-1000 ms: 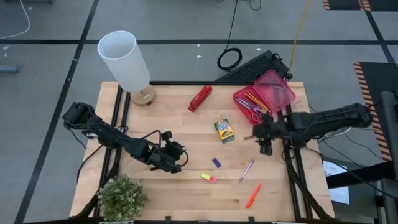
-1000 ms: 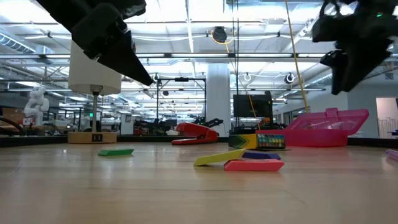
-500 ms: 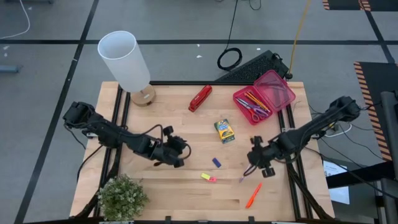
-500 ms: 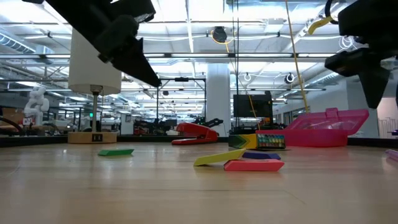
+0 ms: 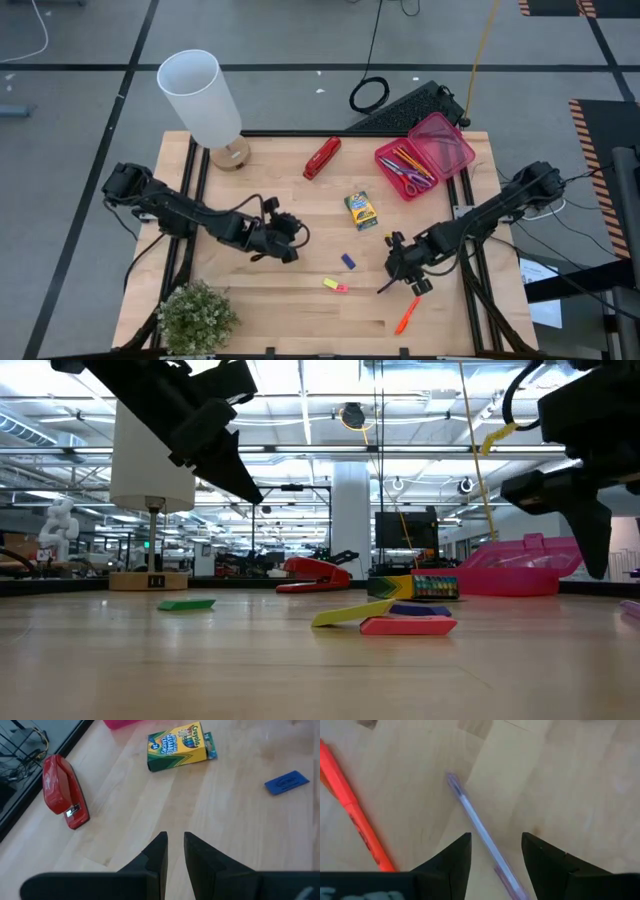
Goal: Pack school essentials
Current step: Put the purple pen into the pink supply box
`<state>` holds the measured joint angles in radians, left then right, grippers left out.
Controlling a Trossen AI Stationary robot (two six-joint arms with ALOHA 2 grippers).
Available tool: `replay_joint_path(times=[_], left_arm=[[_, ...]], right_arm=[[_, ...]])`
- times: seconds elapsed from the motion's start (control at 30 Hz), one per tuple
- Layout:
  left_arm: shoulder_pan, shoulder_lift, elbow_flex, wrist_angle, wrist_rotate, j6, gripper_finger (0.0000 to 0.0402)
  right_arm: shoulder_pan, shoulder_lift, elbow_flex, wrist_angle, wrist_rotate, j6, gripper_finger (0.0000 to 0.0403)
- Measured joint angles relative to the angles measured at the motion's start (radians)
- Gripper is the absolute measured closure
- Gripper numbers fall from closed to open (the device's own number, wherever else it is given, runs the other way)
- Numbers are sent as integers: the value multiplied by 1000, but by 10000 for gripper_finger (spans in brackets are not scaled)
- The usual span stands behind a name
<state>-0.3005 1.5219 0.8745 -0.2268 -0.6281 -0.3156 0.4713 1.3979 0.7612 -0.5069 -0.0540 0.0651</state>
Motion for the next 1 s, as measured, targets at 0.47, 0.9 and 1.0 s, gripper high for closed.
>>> replay_joint_path(times=[0.47,0.9,1.0], left_arm=[[8,0,0,0,26,0,337],[8,0,0,0,26,4,337],[8,0,0,0,26,3,337]], right_arm=[[-4,41,-51,30,-27,-81,240],[-21,36,-133,115,-29,-94,330],[-21,36,-133,124,-30,-88,358]])
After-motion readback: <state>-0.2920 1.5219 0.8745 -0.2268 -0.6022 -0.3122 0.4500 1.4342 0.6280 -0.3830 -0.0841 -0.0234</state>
